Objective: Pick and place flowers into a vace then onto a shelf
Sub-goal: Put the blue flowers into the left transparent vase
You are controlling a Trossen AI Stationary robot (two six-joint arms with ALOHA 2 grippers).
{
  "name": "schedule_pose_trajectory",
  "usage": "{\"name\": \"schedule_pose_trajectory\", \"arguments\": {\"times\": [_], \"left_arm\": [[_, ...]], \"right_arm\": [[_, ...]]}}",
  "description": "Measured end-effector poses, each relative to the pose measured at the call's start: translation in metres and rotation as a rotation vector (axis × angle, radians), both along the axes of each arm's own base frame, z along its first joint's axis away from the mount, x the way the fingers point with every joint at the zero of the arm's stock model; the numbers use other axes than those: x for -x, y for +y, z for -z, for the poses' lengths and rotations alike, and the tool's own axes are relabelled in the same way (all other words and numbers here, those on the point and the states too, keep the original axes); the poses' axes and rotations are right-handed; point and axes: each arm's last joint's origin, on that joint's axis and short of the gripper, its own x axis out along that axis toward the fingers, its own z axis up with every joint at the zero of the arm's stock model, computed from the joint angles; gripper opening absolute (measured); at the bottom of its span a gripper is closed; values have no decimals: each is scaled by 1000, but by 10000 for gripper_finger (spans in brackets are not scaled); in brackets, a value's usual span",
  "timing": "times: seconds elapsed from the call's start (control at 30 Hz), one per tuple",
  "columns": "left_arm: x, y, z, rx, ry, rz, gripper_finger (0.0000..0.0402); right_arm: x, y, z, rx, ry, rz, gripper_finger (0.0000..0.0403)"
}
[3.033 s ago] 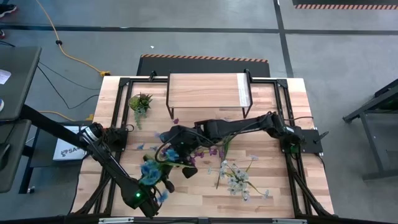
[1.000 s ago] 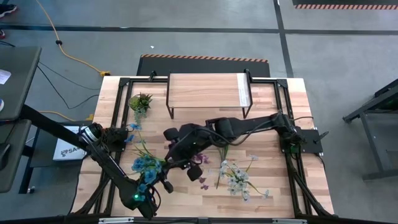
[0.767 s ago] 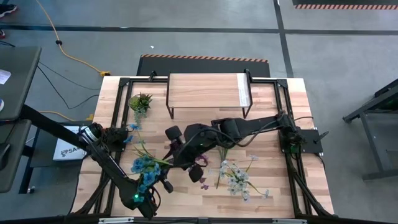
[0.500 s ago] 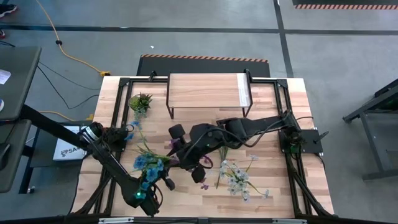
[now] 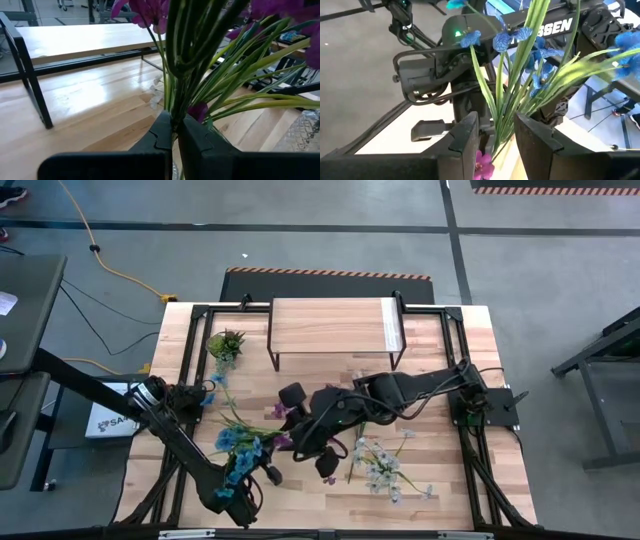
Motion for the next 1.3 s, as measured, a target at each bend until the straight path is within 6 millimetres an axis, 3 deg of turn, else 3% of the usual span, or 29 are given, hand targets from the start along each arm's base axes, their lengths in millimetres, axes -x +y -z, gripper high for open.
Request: {"name": "schedule_pose_trajectory", "arguments": {"times": [1.3], "left_arm": [[-10,4,3,31,64,-30,45]], "right_arm": [[3,6,2,18,15,-18,119]]}}
